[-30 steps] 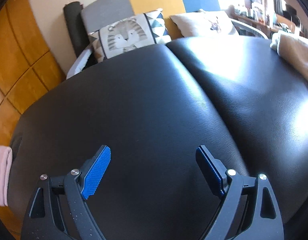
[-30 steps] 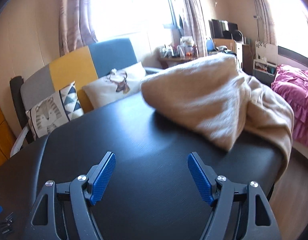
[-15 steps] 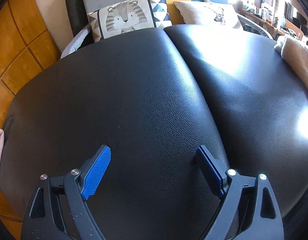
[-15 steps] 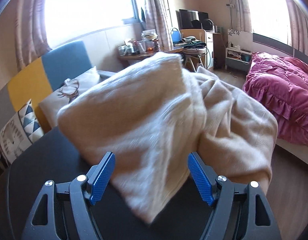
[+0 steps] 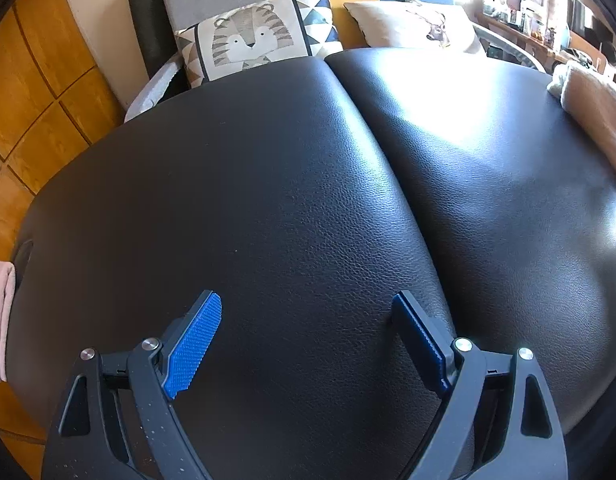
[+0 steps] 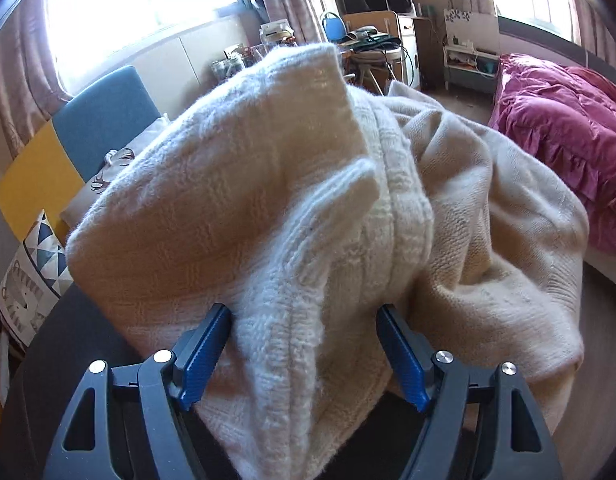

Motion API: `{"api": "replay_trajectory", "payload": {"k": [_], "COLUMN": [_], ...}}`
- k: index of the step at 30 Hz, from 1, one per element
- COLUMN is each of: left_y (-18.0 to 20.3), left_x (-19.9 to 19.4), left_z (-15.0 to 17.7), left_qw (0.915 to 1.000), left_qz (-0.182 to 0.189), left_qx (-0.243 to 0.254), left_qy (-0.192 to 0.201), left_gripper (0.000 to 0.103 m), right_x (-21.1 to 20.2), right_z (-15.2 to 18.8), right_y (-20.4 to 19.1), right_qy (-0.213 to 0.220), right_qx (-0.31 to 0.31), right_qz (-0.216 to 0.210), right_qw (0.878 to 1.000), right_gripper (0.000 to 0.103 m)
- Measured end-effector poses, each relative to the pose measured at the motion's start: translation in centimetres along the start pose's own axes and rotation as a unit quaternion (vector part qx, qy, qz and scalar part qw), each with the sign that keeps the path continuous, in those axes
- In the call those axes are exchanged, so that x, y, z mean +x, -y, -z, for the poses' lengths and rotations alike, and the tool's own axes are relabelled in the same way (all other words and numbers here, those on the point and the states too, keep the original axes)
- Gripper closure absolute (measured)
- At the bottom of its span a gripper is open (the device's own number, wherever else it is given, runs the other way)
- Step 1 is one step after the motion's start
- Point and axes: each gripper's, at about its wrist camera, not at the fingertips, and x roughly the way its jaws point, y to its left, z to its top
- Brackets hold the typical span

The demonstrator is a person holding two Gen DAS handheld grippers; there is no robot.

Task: Fold clothes
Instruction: 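Close the right gripper on the cream sweater and lift it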

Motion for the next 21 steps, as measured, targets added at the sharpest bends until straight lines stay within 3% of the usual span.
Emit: {"api": "replay_trajectory", "payload": {"k": [7, 11, 12, 13, 17, 21], "left_y": [-2.7, -2.6, -4.9, -6.9, -7.3, -7.8], "left_x": [-0.7, -1.5, -1.1, -0.7, -0.7, -0.6], "left_z": [0.5, 0.3, 0.4, 0.5, 0.8, 1.4], "left_qw": [0.9999, 0.9996, 0.9995, 0.9994, 0.9993, 0.999], "left_qz": [0.009, 0.015, 0.025, 0.033, 0.032, 0.034], "left_qx": [-0.006, -0.022, -0.014, -0.008, -0.016, -0.026], "left_qy": [-0.002, -0.01, -0.01, -0.009, -0.01, -0.013], "left_gripper": [0.013, 0.013, 0.013, 0.013, 0.013, 0.013], "right_x": [1.8, 0.7, 0.4, 0.0, -1.7, -4.6], "right_z": [0.6, 1.0, 1.2, 1.3, 1.9, 3.1], "right_y": [1.1, 0.3, -0.1, -0.4, -1.3, -4.3], "right_qy": [-0.038, -0.019, -0.014, -0.011, 0.005, 0.034], "right_qx": [0.038, 0.015, 0.003, -0.006, -0.019, -0.091], "right_qz": [-0.032, -0.033, -0.029, -0.024, -0.03, -0.041], "right_qw": [0.998, 0.999, 0.999, 1.0, 0.999, 0.994], "right_gripper": [0.027, 0.056, 0.063, 0.064, 0.07, 0.076]}}
